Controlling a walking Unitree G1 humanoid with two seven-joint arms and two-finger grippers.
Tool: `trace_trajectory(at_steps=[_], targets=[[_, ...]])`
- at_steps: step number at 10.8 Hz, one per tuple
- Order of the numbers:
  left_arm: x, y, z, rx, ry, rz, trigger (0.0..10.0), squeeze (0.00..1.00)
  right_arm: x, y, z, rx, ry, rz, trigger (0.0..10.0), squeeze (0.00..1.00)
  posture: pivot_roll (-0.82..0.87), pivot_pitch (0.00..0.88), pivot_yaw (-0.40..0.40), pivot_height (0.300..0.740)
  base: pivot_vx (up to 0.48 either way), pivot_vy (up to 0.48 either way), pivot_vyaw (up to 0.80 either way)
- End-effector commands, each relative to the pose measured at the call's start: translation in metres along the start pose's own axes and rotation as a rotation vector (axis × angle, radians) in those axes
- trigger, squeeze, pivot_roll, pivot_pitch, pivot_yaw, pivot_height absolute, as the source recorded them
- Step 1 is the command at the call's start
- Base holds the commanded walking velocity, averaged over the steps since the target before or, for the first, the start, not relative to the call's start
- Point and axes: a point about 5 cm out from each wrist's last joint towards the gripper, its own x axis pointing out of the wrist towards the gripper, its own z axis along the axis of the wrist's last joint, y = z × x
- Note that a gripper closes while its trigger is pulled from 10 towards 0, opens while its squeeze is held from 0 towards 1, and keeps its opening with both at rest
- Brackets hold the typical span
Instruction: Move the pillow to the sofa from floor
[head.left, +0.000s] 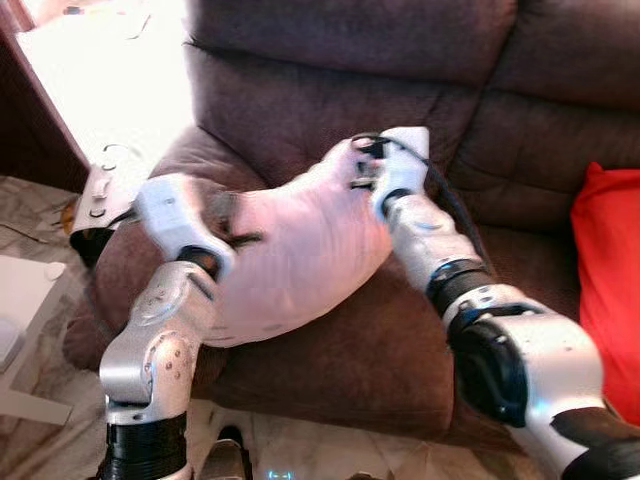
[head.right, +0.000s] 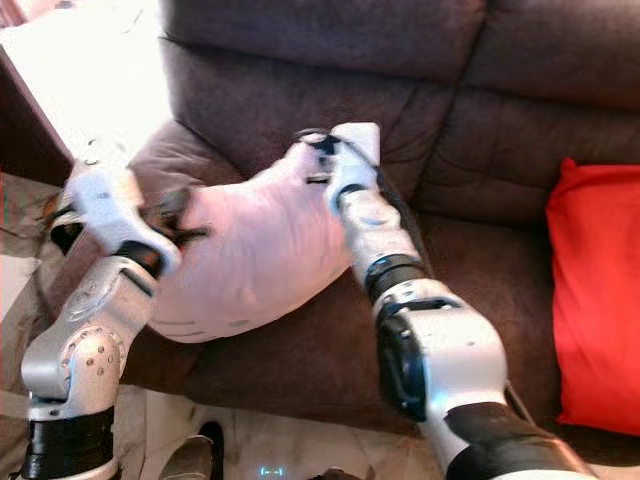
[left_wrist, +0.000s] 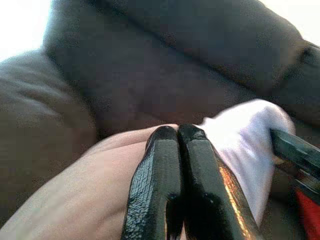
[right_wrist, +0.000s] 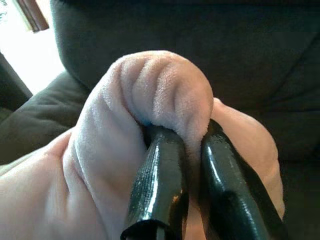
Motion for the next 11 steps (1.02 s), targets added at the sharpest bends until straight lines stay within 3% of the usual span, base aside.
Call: trace_trajectory(at_steps=[1,3,5,7,8,10,11], targets=[[-0.003,-0.037,0.009,-0.001,-0.034,-0.206,10.0,0.00,0.003,0.020,0.009,0.010,0.000,0.061,10.0,0.00,0.29,0.235,-0.117,0.740,0.000,0.000,0.00],[-0.003,-0.044,0.019,-0.036,-0.053,-0.262,10.0,0.00,0.004,0.026,0.029,0.025,-0.053,0.074,10.0,0.00,0.29,0.230,-0.119,0.740,0.000,0.000,0.00],[-0.009,-0.044,0.020,0.017,-0.040,-0.301,10.0,0.00,0.005,0.032,0.026,0.018,-0.039,0.091,10.0,0.00,0.29,0.235,-0.125,0.740,0.000,0.000,0.00],[-0.008,-0.016,0.014,0.085,-0.017,-0.125,10.0,0.00,0.003,0.037,0.007,-0.036,0.013,0.123,10.0,0.00,0.29,0.242,-0.130,0.740,0.000,0.000,0.00],[-0.006,0.007,0.011,0.111,0.011,0.037,10.0,0.00,0.002,0.035,-0.002,-0.045,0.037,0.121,10.0,0.00,0.29,0.248,-0.134,0.740,0.000,0.000,0.00],[-0.006,0.030,0.005,0.169,0.047,0.167,10.0,0.00,0.001,0.033,-0.008,-0.046,0.049,0.118,10.0,0.00,0.29,0.249,-0.135,0.740,0.000,0.000,0.00],[-0.008,0.050,0.004,0.170,0.051,0.297,10.0,0.00,0.001,0.024,-0.012,-0.057,0.057,0.084,10.0,0.00,0.27,0.250,-0.129,0.740,0.000,0.000,0.00]])
